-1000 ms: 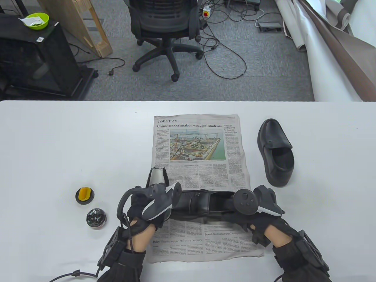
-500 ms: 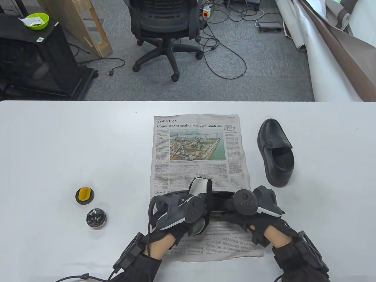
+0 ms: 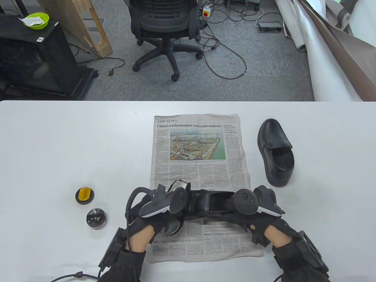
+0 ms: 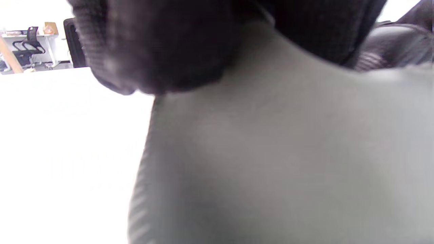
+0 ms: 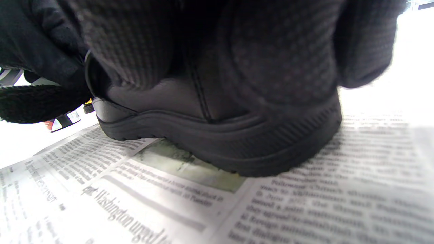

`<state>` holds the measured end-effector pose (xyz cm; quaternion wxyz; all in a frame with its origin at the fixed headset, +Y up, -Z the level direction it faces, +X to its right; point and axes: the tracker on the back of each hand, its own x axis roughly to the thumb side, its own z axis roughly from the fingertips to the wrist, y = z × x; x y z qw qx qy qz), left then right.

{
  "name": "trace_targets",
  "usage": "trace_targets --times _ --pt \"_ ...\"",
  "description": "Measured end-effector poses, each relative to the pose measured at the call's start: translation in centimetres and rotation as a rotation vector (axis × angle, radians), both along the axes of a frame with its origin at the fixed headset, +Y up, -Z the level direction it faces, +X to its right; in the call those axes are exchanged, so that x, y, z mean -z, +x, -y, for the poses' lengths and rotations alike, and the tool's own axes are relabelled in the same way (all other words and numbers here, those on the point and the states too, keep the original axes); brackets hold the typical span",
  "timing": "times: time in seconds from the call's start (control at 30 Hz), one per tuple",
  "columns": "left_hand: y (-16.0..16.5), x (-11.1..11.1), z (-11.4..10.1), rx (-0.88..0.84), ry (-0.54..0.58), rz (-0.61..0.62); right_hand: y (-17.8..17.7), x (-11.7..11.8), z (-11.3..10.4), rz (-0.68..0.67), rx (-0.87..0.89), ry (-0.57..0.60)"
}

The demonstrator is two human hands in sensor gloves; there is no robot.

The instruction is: Dip and apply built-in sponge shoe polish on shoes

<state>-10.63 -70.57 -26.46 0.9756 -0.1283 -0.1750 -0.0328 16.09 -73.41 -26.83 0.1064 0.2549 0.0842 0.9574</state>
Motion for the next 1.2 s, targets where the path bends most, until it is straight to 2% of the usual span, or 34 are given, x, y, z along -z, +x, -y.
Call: trace_targets --times 0.2,0.33,0.43,0.5,0.67,0.8,1.0,1.07,1.2 --pt "-2.9 1.0 0.1 -0.025 -0.027 -0.062 0.0 0.0 0.0 -0.004 0.004 -0.005" --pt "-3.6 1.1 -0.3 -0.053 -0.019 -0.083 0.1 0.1 0.0 -0.004 0.002 -0.005" --pt "-2.5 0.7 -1.1 -0.174 0.027 -0.050 0.1 0.0 0.0 -0.002 0.002 -0.007" --pt "-0.6 0.2 -1.4 -0.251 0.047 -0.022 0.1 0.0 0.0 0.000 0.002 -0.009" --pt "3.9 -1.0 -1.2 -0.300 0.091 0.047 0.1 0.0 0.0 0.001 -0.003 -0.009" --pt "6.1 -1.3 -0.7 -0.335 0.188 0.022 0.1 0.1 0.0 -0.005 0.001 -0.014" --pt "6.2 -0.6 -0.4 -0.264 0.118 0.002 0.0 0.1 0.0 -0.011 -0.001 -0.012" --pt "6.1 -0.4 -0.4 -0.240 0.125 0.007 0.0 0.1 0.0 -0.013 0.000 -0.014" --pt "5.1 0.3 -0.2 -0.219 0.077 -0.063 0.0 0.1 0.0 -0.013 0.000 -0.015"
